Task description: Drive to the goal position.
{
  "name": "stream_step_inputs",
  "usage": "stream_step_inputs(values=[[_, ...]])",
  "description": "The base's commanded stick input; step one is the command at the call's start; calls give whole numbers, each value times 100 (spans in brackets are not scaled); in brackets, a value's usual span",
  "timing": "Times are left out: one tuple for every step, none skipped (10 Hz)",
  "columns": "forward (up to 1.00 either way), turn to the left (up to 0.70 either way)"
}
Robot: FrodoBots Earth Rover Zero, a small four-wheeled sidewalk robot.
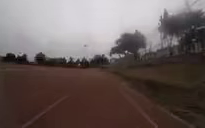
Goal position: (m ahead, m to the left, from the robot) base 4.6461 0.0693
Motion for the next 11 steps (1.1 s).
stream_step_inputs(values=[[100,0],[100,0],[100,0],[100,0],[100,0],[100,0],[100,0],[100,0],[100,0],[100,0],[100,0]])
